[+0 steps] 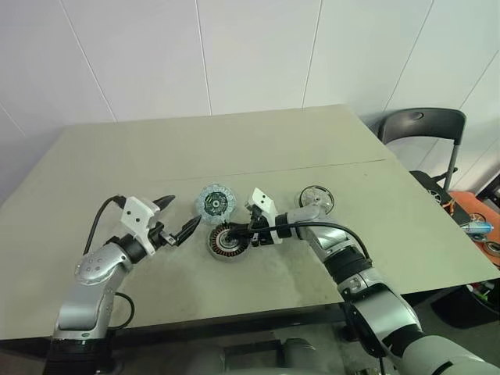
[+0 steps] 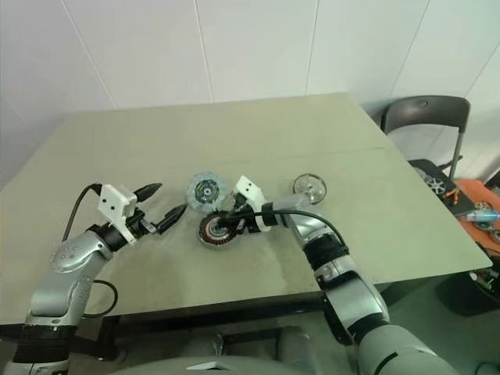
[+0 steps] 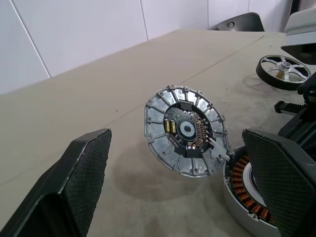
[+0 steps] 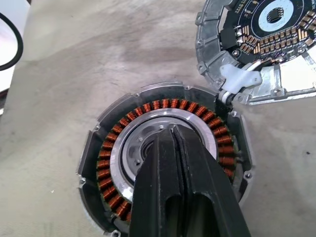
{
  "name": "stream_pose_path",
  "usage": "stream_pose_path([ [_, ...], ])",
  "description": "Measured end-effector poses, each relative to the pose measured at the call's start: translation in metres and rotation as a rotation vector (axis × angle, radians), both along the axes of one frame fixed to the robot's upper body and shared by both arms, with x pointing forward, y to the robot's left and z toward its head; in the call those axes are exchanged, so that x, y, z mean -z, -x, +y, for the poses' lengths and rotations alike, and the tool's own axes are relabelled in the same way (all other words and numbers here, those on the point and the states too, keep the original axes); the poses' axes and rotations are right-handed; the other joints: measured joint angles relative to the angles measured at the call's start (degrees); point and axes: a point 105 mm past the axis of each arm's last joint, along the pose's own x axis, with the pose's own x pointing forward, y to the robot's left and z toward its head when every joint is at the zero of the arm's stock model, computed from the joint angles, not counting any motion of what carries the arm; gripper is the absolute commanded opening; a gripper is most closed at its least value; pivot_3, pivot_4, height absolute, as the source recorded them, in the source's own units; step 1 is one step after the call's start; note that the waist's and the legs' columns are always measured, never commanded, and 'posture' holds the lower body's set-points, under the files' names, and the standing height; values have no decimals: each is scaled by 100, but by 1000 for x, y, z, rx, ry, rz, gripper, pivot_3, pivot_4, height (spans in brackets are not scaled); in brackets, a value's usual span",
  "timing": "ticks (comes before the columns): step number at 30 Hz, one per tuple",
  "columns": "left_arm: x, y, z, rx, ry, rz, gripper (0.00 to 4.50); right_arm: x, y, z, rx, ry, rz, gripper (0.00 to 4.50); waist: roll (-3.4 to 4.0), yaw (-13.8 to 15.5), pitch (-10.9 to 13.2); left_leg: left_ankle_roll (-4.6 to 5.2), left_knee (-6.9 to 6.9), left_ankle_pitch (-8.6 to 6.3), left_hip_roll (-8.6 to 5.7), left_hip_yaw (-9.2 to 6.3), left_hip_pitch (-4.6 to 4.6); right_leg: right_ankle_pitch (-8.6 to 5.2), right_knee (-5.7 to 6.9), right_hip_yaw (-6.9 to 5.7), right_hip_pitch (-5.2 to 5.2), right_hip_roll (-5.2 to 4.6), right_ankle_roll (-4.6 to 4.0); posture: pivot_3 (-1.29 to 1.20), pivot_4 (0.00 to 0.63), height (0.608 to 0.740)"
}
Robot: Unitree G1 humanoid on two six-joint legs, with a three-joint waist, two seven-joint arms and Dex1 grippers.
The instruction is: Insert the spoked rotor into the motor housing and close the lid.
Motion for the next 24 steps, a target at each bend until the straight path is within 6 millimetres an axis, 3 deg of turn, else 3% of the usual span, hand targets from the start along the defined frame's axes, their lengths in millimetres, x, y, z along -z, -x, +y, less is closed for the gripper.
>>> stream_pose_path([
  [5, 0, 0, 1, 2, -5, 1, 4500, -2, 5, 10, -9, -46, 38, 27, 1, -82, 1, 0, 1, 0, 0, -1, -4, 0, -1, 0, -1, -1, 1, 0, 0, 740],
  [14, 4, 0, 2, 9, -6, 16, 4500, -11, 3, 8, 10, -99, 60, 27, 1, -98, 2, 0, -1, 0, 0, -1, -4, -1, -1, 0, -3, -1, 1, 0, 0, 740],
  [19, 6, 1, 2, 10, -5, 17, 4500, 3, -3, 2, 59, -17, 33, 27, 1, -96, 2, 0, 0, 0, 0, -1, -5, -1, -1, 0, -4, -1, 1, 0, 0, 740],
  [24, 7, 1, 3, 10, -5, 22, 4500, 3, -4, 3, 63, -18, 22, 27, 2, -99, 2, 0, 0, 0, 0, -1, -5, -1, -1, 0, -3, -2, 2, 0, 0, 740],
])
